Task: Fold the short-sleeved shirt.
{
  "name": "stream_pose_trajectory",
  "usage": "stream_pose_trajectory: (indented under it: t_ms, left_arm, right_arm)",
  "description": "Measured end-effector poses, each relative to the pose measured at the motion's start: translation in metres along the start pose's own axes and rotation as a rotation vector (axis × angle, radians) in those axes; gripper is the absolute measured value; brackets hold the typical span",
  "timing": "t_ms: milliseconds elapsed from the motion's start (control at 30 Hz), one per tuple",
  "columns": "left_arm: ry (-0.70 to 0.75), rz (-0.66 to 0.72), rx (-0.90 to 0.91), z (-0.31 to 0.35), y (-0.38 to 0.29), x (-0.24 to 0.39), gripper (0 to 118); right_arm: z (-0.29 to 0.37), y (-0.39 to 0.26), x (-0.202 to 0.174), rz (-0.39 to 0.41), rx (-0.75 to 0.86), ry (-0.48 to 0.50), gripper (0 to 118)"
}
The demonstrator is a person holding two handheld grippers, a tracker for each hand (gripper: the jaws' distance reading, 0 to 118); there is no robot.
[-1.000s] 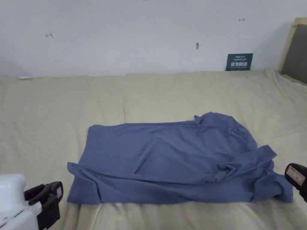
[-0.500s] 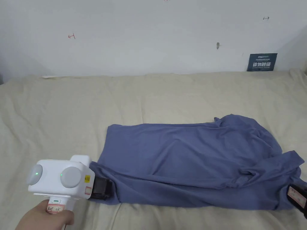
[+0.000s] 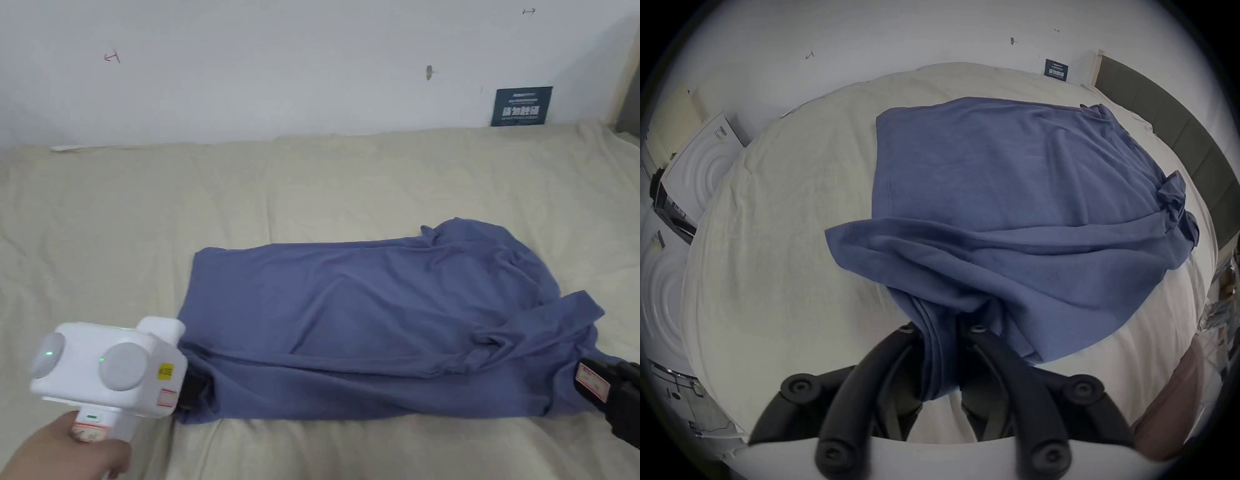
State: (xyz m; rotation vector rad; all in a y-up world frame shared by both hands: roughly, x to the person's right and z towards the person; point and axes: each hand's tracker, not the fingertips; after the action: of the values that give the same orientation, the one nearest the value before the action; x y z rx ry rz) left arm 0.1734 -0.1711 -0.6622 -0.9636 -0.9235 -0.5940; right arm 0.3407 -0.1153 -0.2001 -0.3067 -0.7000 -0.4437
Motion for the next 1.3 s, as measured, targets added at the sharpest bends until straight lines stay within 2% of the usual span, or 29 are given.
stream_pose_trajectory:
  t_ms: [100,167,200,233,267,300,433,500,567,667,700,733,867,933,1033,1300]
  left_arm:
    - [-0.045,0.057,0.027,0.008,0.002,-0.013,8]
    - [-0.058,0.069,0.042,0.015,0.002,-0.018,6]
    - [-0.06,0.069,0.046,0.023,-0.001,-0.012,6]
    - [-0.061,0.068,0.05,0.026,-0.002,-0.012,5]
    - [-0.07,0.071,0.061,0.03,-0.002,-0.012,5]
    - [-0.087,0.075,0.08,0.034,-0.003,-0.011,4]
    - [-0.104,0.083,0.135,0.044,0.002,-0.008,4]
    - [-0.114,0.086,0.137,0.044,0.006,-0.01,4]
    - [-0.114,0.087,0.128,0.044,0.007,-0.009,4]
    - [-0.1,0.095,0.095,0.037,0.008,-0.015,4]
    - [-0.104,0.108,0.081,0.035,0.007,-0.017,4]
    - [-0.109,0.122,0.069,0.032,0.006,-0.019,4]
    - [-0.132,0.189,0.049,0.026,0.001,-0.028,4]
    - [-0.152,0.214,0.057,0.029,0.0,-0.032,4]
    - [-0.189,0.245,0.087,0.044,0.002,-0.037,4]
    - [-0.263,0.283,0.2,0.114,-0.024,-0.049,4]
  right_arm:
    - [-0.002,0.024,0.018,-0.017,-0.003,-0.012,0]
    - [-0.009,0.043,0.041,-0.093,-0.035,-0.037,2]
    - [-0.016,0.053,0.054,-0.13,-0.074,-0.057,15]
    - [-0.024,0.062,0.067,-0.163,-0.12,-0.063,52]
    - [-0.037,0.07,0.081,-0.187,-0.194,-0.061,83]
    - [-0.054,0.076,0.099,-0.207,-0.279,-0.042,98]
    - [-0.105,0.077,0.131,-0.322,-0.491,-0.133,98]
    - [-0.126,0.072,0.142,-0.348,-0.557,-0.204,98]
    - [-0.141,0.064,0.145,-0.348,-0.608,-0.256,96]
    - [-0.157,0.051,0.143,-0.328,-0.657,-0.237,84]
    - [-0.161,0.047,0.144,-0.328,-0.659,-0.231,52]
    - [-0.164,0.042,0.141,-0.324,-0.665,-0.24,3]
    - [-0.158,0.034,0.128,-0.226,-0.655,-0.248,3]
    - [-0.147,0.036,0.131,-0.23,-0.631,-0.247,3]
    - [-0.128,0.052,0.141,-0.307,-0.585,-0.196,3]
    - [-0.051,0.087,0.134,-0.249,-0.539,-0.174,3]
